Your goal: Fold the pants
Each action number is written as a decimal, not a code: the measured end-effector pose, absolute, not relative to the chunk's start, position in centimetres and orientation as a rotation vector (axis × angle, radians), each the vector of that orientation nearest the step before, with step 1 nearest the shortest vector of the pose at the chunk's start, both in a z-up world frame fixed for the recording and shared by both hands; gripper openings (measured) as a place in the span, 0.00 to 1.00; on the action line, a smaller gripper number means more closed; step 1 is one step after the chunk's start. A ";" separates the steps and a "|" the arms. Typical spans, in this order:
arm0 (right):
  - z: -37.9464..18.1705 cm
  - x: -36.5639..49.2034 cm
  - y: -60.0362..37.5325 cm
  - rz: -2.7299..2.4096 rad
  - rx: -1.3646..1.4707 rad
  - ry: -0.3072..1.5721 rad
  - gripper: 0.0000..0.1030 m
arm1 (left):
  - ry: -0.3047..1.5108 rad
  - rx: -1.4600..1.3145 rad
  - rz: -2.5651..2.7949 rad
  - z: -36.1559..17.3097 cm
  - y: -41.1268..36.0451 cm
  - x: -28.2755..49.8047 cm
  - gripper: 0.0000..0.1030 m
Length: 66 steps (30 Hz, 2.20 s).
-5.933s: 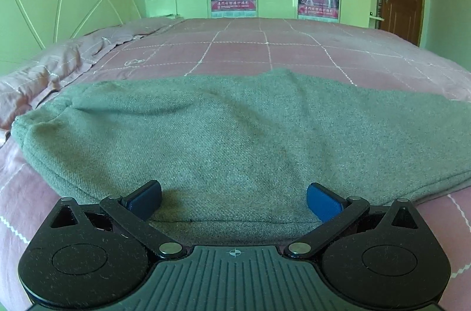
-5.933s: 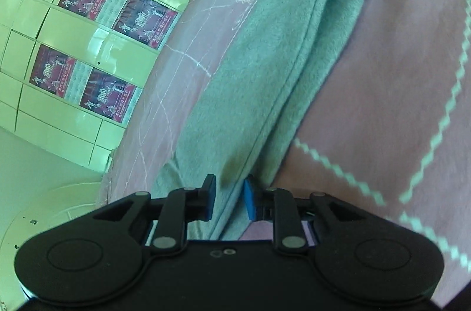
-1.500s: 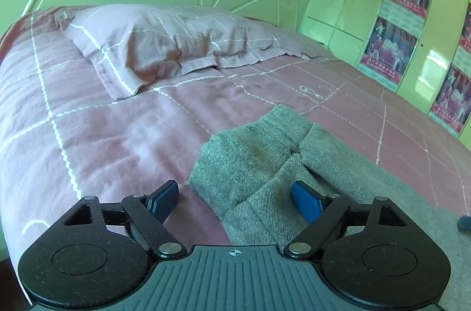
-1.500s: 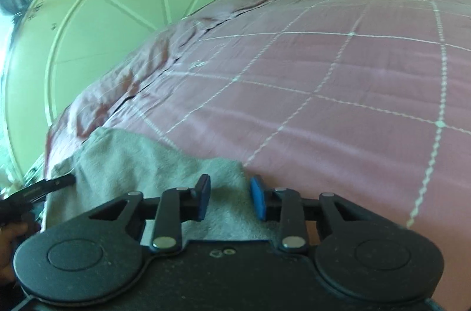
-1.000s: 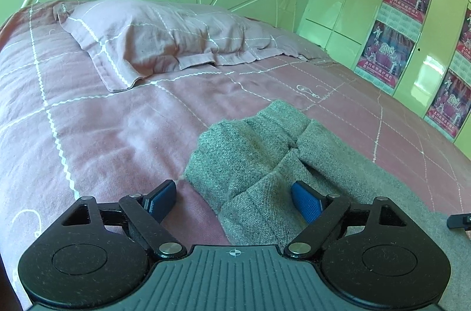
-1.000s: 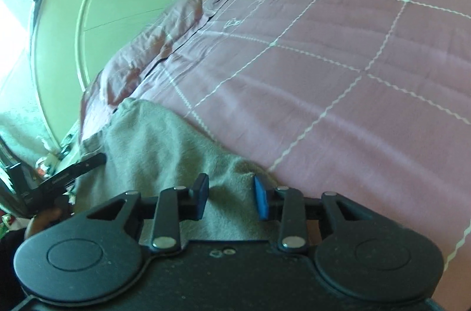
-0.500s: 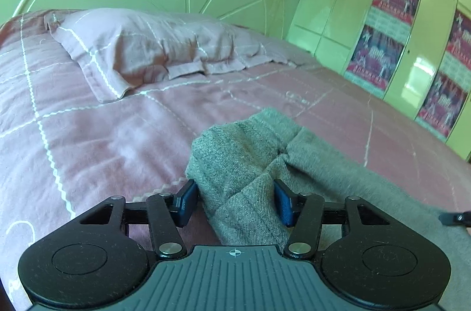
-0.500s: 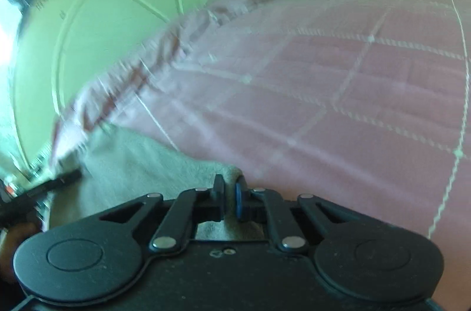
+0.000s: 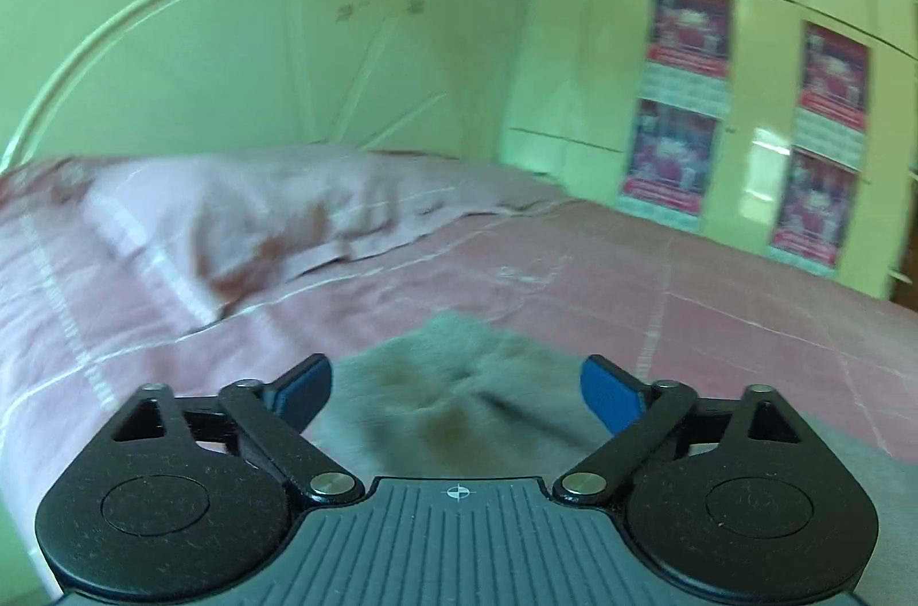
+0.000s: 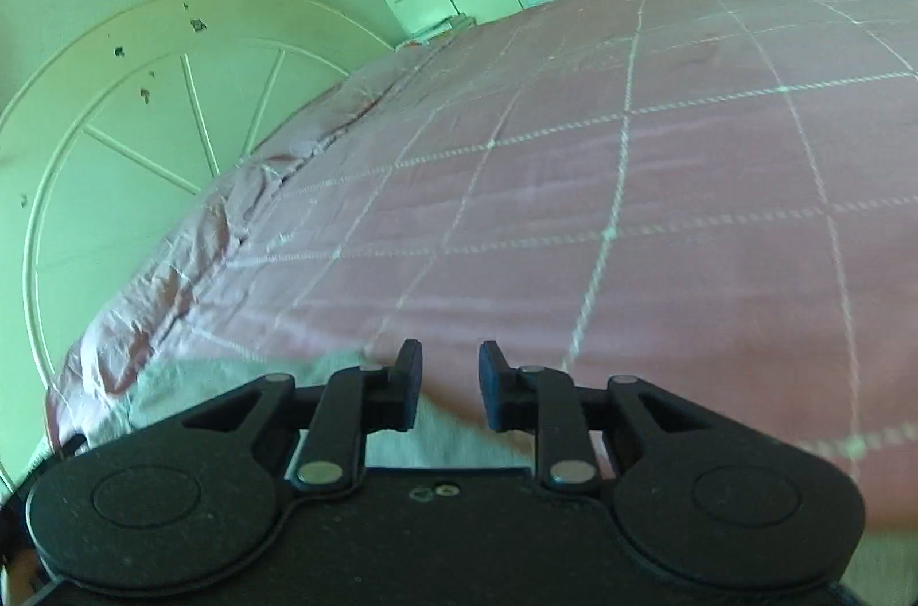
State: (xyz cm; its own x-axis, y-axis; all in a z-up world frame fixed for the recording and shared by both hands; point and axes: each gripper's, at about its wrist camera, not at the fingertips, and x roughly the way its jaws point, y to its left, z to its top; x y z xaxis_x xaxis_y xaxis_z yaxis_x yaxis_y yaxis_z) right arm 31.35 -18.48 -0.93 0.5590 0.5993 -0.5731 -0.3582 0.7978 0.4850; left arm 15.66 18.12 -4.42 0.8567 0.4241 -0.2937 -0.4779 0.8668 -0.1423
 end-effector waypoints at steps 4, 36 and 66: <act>-3.7 29.3 -16.0 0.558 0.331 0.881 0.14 | 0.383 -0.133 0.324 -5.4 15.3 18.3 0.98; -4.8 6.7 -55.0 -0.300 0.914 0.475 0.25 | 0.599 -0.052 0.348 -7.0 14.1 20.6 1.00; -7.1 7.3 -54.7 -0.167 0.957 0.486 0.21 | 0.509 -0.080 0.164 -4.8 6.4 17.5 1.00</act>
State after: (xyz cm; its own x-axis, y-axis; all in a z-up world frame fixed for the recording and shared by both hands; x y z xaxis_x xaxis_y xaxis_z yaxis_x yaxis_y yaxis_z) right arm 7.34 -54.71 -7.08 0.8804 0.0743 -0.4684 0.3467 0.5731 0.7426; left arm 17.46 6.42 -4.77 0.8603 0.1367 -0.4912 -0.1764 0.9837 -0.0352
